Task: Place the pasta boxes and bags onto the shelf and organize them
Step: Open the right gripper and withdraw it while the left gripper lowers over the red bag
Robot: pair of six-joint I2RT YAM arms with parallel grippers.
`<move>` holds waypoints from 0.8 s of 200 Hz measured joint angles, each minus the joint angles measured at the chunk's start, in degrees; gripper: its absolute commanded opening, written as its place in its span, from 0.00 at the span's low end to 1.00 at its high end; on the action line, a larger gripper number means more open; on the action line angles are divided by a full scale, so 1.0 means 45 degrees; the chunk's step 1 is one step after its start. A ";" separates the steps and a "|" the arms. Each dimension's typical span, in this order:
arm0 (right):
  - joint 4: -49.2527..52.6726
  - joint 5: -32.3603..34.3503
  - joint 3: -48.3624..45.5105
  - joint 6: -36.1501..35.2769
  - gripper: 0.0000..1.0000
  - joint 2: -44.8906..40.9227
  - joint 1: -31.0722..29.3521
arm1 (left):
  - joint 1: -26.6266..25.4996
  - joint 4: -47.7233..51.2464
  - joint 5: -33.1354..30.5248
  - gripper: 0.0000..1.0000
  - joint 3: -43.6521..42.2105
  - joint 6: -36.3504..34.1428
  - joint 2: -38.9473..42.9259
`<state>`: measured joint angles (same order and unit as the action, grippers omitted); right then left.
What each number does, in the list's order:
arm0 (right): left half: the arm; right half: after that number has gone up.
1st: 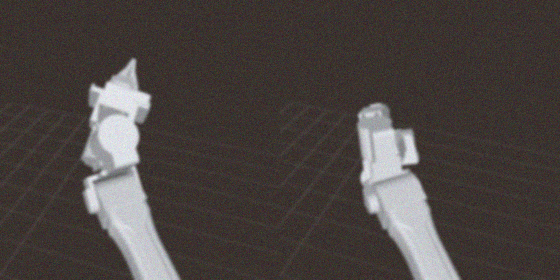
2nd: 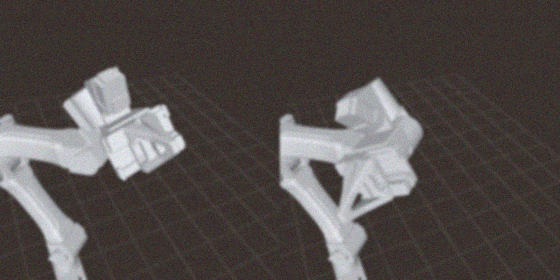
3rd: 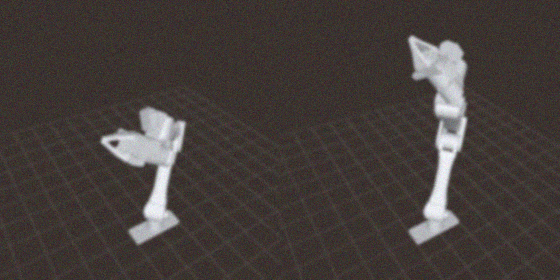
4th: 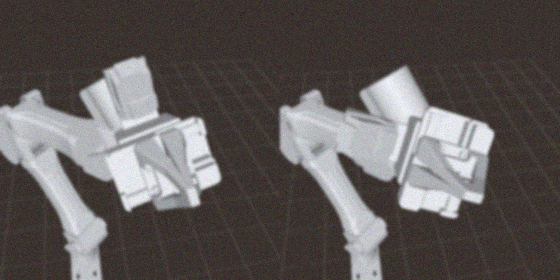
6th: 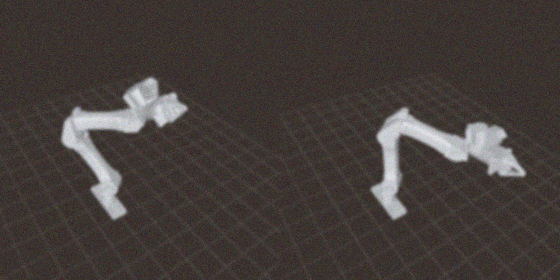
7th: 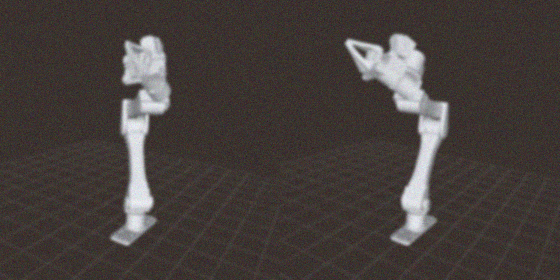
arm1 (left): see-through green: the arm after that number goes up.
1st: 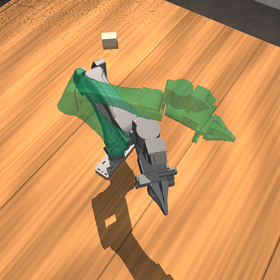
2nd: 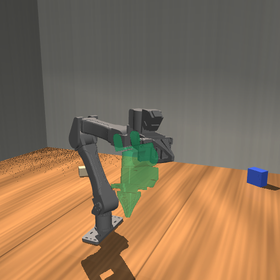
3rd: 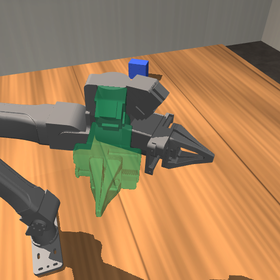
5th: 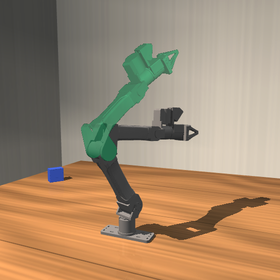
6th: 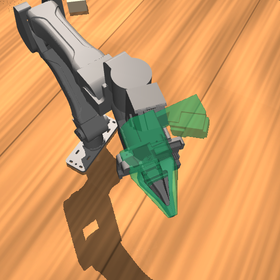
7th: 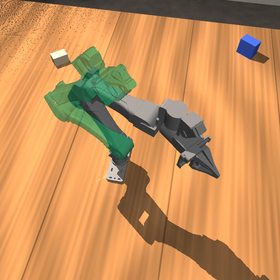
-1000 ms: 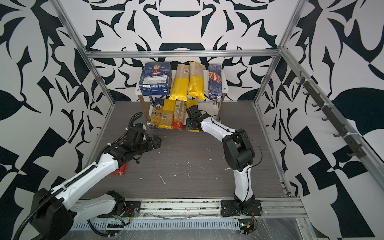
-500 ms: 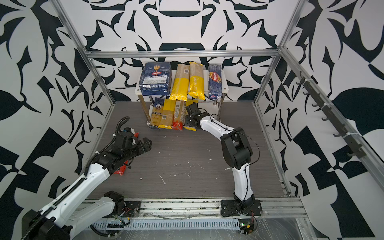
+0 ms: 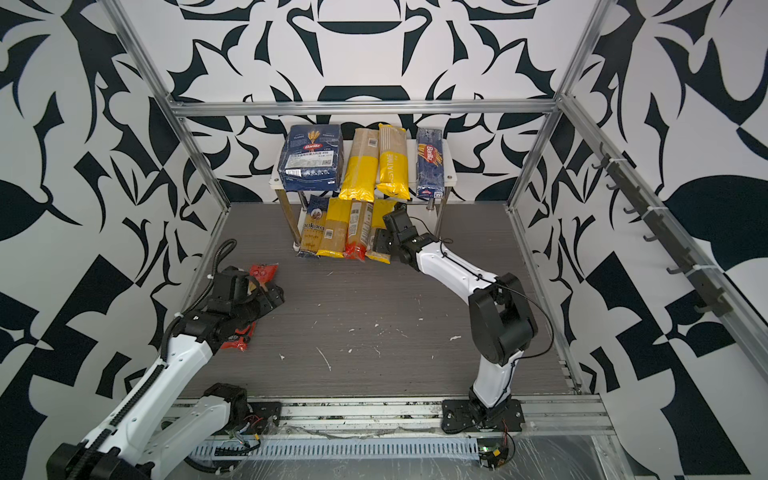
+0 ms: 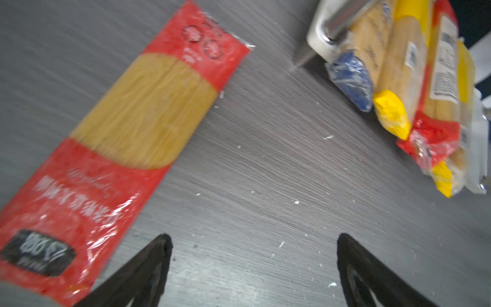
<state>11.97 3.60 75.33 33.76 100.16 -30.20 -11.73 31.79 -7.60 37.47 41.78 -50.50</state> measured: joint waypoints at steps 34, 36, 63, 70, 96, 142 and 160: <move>-0.0272 -0.0403 -0.2749 0.0423 0.68 -0.1477 -0.0325 | 0.1287 0.0219 -0.0049 0.99 -0.0355 0.0044 0.0107; -0.0267 -0.0418 -0.2900 0.0432 0.68 -0.1574 -0.0374 | 0.1365 0.0233 -0.0063 1.00 -0.0359 0.0044 0.0097; -0.0345 -0.0641 -0.4658 0.0612 0.68 -0.3206 -0.1122 | 0.2492 0.0219 -0.0160 1.00 -0.0393 0.0068 -0.0126; -0.0359 -0.0680 -0.4983 0.0651 0.68 -0.3619 -0.1292 | 0.2798 0.0194 -0.0204 0.99 -0.0393 0.0087 -0.0238; -0.0427 -0.0855 -0.6052 0.0772 0.68 -0.5270 -0.1705 | 0.3813 -0.0155 -0.0500 0.99 -0.0384 0.0199 -0.1059; -0.0471 -0.0962 -0.7417 0.0894 0.68 -0.7300 -0.1705 | 0.4362 -0.1078 -0.1292 0.98 0.0092 0.0180 -0.3487; -0.0325 -0.0962 -0.7645 0.0889 0.68 -0.7786 -0.1705 | 0.4396 -0.1545 -0.1365 0.97 0.0267 0.0189 -0.4367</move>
<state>10.50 -0.73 40.93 37.76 65.12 -37.87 8.05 24.84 -13.74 38.68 42.63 -70.15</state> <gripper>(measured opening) 0.684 0.978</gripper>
